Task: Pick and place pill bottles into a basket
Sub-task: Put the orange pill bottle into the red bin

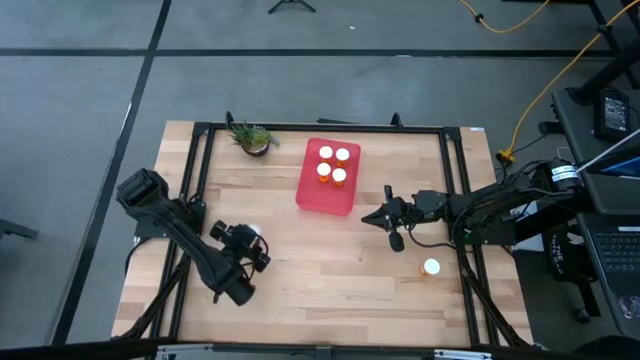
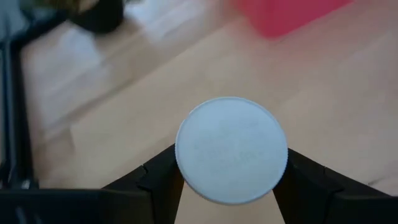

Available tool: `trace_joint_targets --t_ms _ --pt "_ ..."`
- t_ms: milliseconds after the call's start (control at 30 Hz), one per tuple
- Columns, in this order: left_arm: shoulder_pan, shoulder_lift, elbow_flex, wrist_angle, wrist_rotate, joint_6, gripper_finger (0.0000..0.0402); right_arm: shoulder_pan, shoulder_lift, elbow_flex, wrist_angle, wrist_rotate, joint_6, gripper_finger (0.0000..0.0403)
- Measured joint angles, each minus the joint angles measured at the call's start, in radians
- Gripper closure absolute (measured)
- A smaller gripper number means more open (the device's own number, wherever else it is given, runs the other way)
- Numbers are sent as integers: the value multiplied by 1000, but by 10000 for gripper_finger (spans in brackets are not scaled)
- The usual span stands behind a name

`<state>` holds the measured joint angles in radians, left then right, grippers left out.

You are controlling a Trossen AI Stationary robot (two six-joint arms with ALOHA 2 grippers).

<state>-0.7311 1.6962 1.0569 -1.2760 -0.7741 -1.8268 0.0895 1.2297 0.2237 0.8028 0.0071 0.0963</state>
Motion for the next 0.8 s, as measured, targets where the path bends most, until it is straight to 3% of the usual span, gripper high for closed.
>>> trace_joint_targets --t_ms 367,600,800 --pt "16 -187 11 60 -201 284 194 0 0 0 1 0 3 387" --pt "89 -248 11 200 -205 575 194 0 0 0 10 0 3 387" --pt "168 -251 11 403 -177 954 194 0 0 0 30 0 11 387"
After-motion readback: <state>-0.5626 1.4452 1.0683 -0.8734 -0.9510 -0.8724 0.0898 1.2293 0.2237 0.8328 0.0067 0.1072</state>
